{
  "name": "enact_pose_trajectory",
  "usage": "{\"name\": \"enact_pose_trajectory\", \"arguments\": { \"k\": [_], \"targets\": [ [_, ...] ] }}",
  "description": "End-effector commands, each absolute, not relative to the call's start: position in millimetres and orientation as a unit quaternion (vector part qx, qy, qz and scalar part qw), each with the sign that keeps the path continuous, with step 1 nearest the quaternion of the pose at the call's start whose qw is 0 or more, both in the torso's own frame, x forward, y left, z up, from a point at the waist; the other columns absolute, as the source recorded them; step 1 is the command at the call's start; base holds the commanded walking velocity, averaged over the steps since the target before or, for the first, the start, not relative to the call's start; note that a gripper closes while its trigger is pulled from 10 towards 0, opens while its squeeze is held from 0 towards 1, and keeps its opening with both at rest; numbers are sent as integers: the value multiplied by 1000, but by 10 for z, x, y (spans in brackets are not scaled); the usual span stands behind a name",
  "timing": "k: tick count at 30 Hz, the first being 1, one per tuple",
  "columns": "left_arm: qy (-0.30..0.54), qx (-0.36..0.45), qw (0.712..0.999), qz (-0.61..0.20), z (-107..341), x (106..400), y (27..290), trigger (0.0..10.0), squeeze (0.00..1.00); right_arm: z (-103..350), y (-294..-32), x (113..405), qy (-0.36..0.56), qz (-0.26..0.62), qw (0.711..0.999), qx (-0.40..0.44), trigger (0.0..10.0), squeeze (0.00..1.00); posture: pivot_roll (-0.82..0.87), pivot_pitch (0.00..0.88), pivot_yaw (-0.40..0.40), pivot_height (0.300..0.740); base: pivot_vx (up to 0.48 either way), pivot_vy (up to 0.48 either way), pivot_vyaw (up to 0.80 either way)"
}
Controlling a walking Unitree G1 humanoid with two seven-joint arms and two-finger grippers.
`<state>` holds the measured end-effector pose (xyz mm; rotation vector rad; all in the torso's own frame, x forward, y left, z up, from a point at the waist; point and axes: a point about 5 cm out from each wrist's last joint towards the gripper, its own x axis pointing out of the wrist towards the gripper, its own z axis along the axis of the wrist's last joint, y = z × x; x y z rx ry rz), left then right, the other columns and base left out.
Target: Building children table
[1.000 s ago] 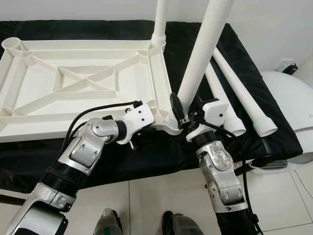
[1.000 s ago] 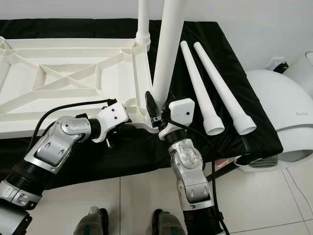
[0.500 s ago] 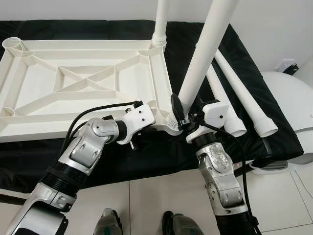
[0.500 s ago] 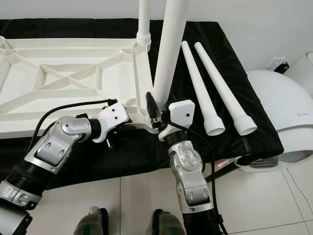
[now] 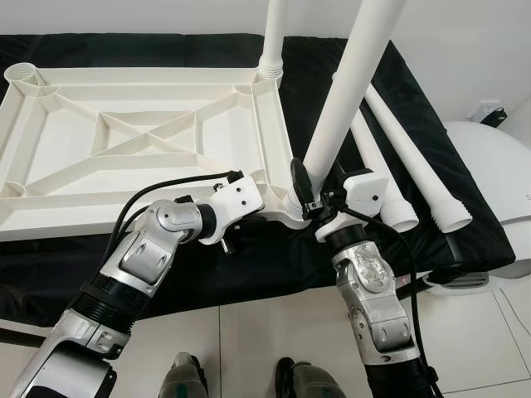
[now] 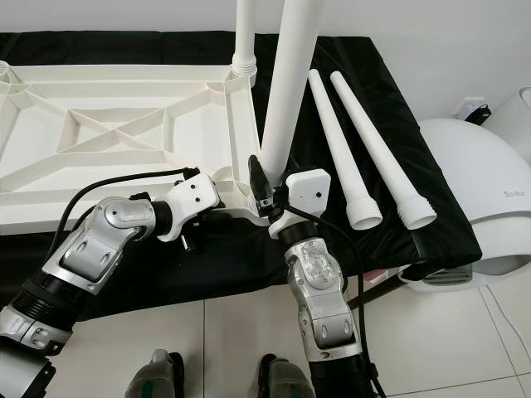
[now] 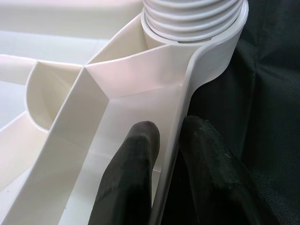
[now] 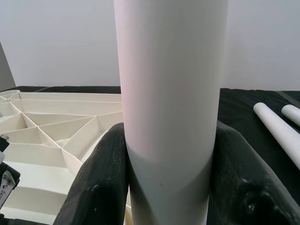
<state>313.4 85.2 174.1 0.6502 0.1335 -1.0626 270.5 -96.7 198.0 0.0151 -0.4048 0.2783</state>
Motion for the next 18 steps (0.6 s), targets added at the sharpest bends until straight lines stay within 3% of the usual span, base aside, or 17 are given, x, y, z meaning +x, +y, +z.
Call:
{"name": "enact_pose_trajectory", "arguments": {
  "k": [1,6,7,10,11,18],
  "targets": [
    [22,309,797,-518,1877,3093,723,10000,0,1745,-1068,2746,-137,118,984,4,10000,1000,16,181,-50,740,0,0,0],
    [22,309,797,-518,1875,3086,720,10000,0,1773,-1052,2737,-145,129,981,2,10000,1000,15,182,-50,740,0,0,0],
    [22,309,797,-519,1874,3085,716,10000,0,1783,-1047,2735,-148,131,980,0,10000,337,15,183,-49,740,0,0,0],
    [22,309,797,-519,1873,3083,715,10000,0,1785,-1043,2732,-149,133,980,0,10000,337,15,183,-49,740,0,0,0],
    [22,308,797,-519,1874,3082,713,10000,0,1789,-1041,2731,-150,134,980,0,10000,0,16,184,-49,740,0,0,0],
    [23,309,797,-518,1875,3085,715,10000,0,1800,-1014,2718,-152,154,976,1,10000,0,17,188,-49,740,0,0,0]
  ]
}}
